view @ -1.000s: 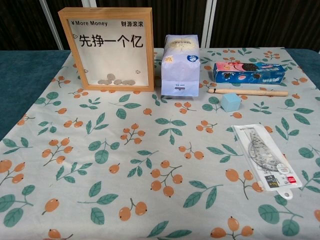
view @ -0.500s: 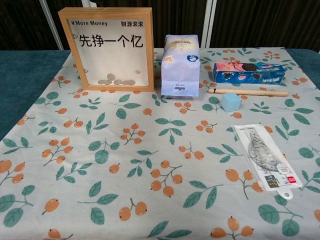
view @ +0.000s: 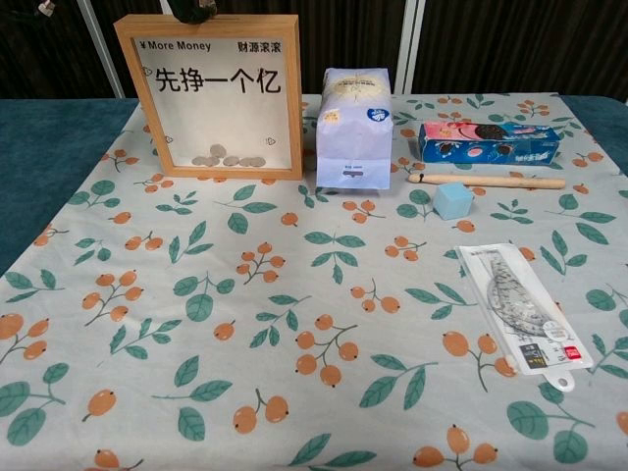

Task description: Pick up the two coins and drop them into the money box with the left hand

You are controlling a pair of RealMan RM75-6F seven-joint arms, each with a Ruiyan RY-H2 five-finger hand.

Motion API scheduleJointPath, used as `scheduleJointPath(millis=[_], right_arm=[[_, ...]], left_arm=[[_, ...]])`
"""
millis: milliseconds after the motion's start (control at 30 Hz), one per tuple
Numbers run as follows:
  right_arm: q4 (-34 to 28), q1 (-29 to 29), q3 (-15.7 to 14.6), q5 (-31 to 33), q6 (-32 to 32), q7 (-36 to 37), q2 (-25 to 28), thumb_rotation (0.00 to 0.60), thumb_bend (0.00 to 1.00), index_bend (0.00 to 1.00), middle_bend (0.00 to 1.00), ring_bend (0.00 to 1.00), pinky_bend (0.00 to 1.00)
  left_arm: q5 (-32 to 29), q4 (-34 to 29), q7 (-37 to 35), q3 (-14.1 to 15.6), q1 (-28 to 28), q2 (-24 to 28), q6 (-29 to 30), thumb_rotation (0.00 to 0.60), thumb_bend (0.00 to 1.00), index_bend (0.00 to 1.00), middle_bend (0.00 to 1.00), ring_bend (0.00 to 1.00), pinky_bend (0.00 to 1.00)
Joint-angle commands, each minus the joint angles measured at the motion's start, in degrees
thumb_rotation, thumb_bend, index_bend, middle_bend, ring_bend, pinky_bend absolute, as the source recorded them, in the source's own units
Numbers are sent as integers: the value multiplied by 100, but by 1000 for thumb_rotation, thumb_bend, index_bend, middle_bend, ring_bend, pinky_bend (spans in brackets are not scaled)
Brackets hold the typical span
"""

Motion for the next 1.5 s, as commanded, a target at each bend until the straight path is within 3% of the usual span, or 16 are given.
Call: scheduleJointPath(millis=[33, 1500], right_arm=[[-2, -2, 2, 1, 2, 6, 3, 600, 439, 146, 69, 10, 0], [-12, 6, 11, 39, -31, 22, 27, 600, 440, 146, 69, 10, 0]], left_arm=[[15, 3, -9, -3, 6, -7, -4, 600, 466, 661, 228, 0, 0], [-37, -122, 360, 0, 2, -12, 133, 600, 424, 626, 211, 0, 0]])
